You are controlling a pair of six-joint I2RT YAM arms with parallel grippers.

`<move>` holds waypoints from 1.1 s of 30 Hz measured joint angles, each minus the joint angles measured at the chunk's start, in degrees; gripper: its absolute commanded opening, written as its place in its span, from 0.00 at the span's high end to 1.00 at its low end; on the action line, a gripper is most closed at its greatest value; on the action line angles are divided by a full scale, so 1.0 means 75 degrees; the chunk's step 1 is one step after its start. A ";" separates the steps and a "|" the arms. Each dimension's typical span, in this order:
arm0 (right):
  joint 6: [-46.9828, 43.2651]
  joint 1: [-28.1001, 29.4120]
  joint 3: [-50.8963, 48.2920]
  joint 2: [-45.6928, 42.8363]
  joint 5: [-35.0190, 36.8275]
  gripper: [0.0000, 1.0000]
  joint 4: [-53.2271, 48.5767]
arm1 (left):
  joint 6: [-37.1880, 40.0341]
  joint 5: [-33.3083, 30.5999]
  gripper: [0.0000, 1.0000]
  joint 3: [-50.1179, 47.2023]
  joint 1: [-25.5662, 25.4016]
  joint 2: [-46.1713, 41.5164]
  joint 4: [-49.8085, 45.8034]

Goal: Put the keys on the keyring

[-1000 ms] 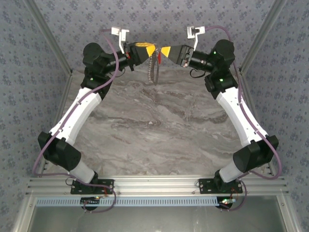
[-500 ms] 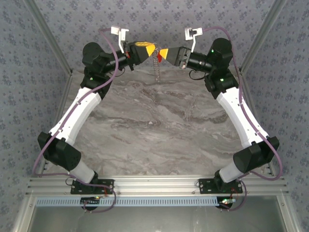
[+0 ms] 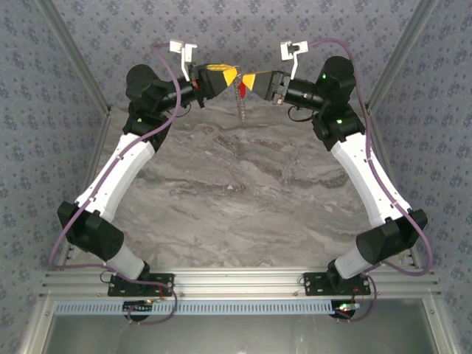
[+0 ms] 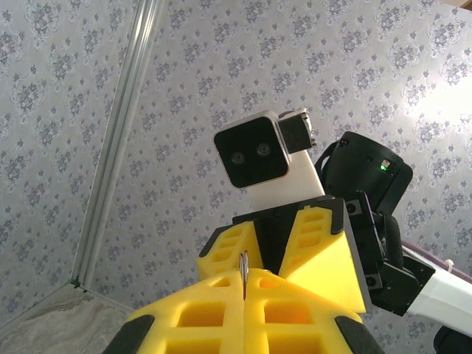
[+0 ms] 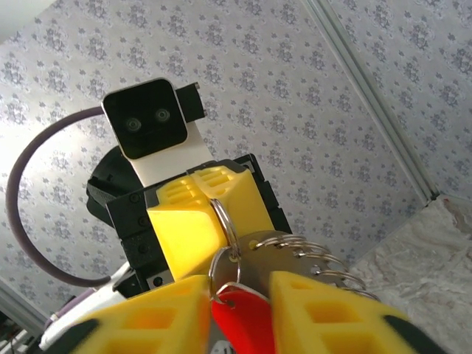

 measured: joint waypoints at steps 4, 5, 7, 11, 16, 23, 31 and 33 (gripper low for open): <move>-0.0067 0.0079 0.0041 0.0000 0.0003 0.88 -0.0096 | 0.0003 0.0000 1.00 0.0000 0.0000 0.0000 -0.0029; -0.0108 0.0099 0.0044 0.0000 0.0009 0.91 -0.0134 | 0.0003 0.0000 1.00 0.0000 0.0000 0.0000 -0.0044; -0.0169 0.0119 0.0047 0.0000 0.0035 0.96 -0.0213 | 0.0003 -0.0003 1.00 0.0000 0.0006 0.0000 -0.0050; -0.0303 0.0143 0.0070 0.0000 0.0114 1.00 -0.0431 | 0.0006 -0.0006 1.00 0.0000 0.0006 0.0000 -0.0137; -0.0638 0.0239 0.0265 0.0000 0.0262 1.00 -0.0921 | 0.0032 -0.0006 1.00 0.0000 0.0017 -0.0003 -0.0187; -0.1807 0.0650 0.1177 0.0154 0.0749 1.00 -0.2343 | 0.0032 0.0009 1.00 -0.0003 0.0044 -0.0023 -0.0187; -0.2713 0.0796 0.1568 0.0230 0.0685 0.59 -0.3416 | 0.0093 -0.0064 1.00 -0.0070 0.0055 -0.0169 -0.0262; -0.2626 0.0662 0.1224 0.0073 0.0490 0.56 -0.3375 | 0.0093 -0.0122 1.00 -0.0082 0.0055 -0.0169 -0.0312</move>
